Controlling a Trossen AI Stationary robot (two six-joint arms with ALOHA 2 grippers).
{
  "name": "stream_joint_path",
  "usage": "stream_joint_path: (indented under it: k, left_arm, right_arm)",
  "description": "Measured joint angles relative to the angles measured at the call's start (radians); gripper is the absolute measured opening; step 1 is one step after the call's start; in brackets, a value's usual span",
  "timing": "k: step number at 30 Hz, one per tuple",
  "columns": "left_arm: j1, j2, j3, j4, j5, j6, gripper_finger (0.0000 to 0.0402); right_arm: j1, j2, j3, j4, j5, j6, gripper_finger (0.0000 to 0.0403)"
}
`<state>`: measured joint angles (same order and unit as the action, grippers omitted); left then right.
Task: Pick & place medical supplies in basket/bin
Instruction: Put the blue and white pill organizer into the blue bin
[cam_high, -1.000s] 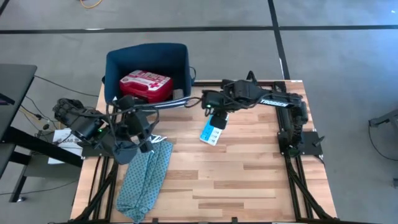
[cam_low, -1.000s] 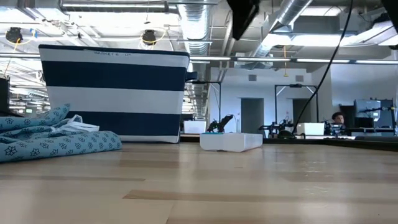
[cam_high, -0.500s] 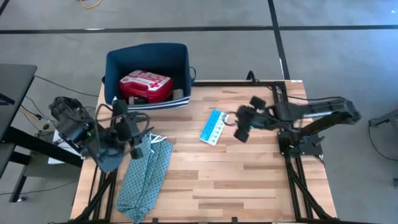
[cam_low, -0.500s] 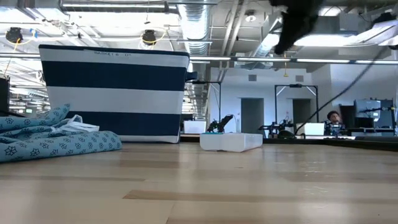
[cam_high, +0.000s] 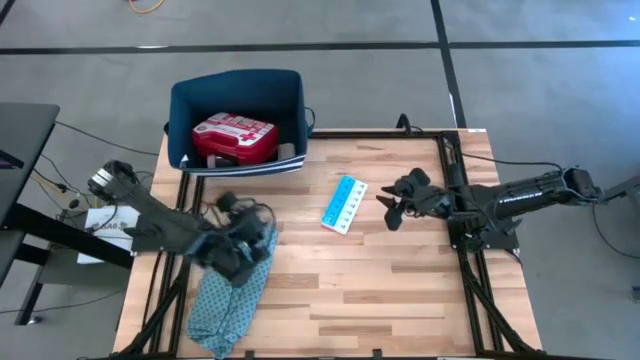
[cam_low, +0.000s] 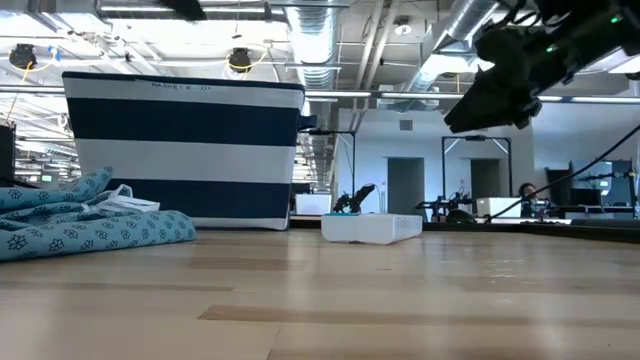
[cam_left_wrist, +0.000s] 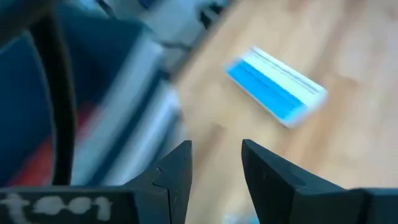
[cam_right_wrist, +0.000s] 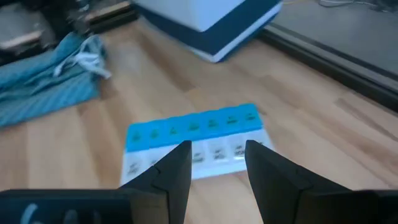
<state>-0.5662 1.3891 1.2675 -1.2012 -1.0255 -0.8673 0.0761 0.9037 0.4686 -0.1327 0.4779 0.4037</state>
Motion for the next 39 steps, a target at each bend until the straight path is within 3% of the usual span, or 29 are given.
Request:
stream_joint_path:
  k: [4,8,11,17,20,23,27,39]
  left_arm:
    - [0.1,0.011,-0.212,0.526,0.21,0.238,0.013]
    - [0.202,0.043,-0.386,1.029,0.227,0.372,0.013]
    - [0.288,0.089,-0.46,1.25,0.265,0.399,0.013]
    - [0.416,0.256,-0.476,1.426,0.377,0.353,0.013]
    - [0.453,0.355,-0.476,1.53,0.443,0.336,0.013]
    - [0.475,0.422,-0.476,1.585,0.429,0.336,0.013]
    - [0.509,0.466,-0.476,1.61,0.424,0.328,0.013]
    - [0.56,0.479,-0.473,1.615,0.357,0.341,0.013]
  right_arm:
    - [-0.076,0.063,0.0,0.055,-0.013,0.078,0.0143]
    - [-0.157,0.125,0.0,0.068,-0.115,0.159,0.0148]
    - [-0.208,0.164,0.0,0.067,-0.137,0.21,0.0155]
    - [-0.308,0.247,0.0,0.095,-0.168,0.254,0.0172]
    - [-0.361,0.309,0.0,0.178,-0.306,0.252,0.0179]
    - [-0.413,0.381,0.0,0.284,-0.455,0.246,0.0186]
    - [-0.466,0.471,0.001,0.388,-0.555,0.255,0.0195]
    - [-0.459,0.558,0.0,0.373,-0.562,0.375,0.0192]
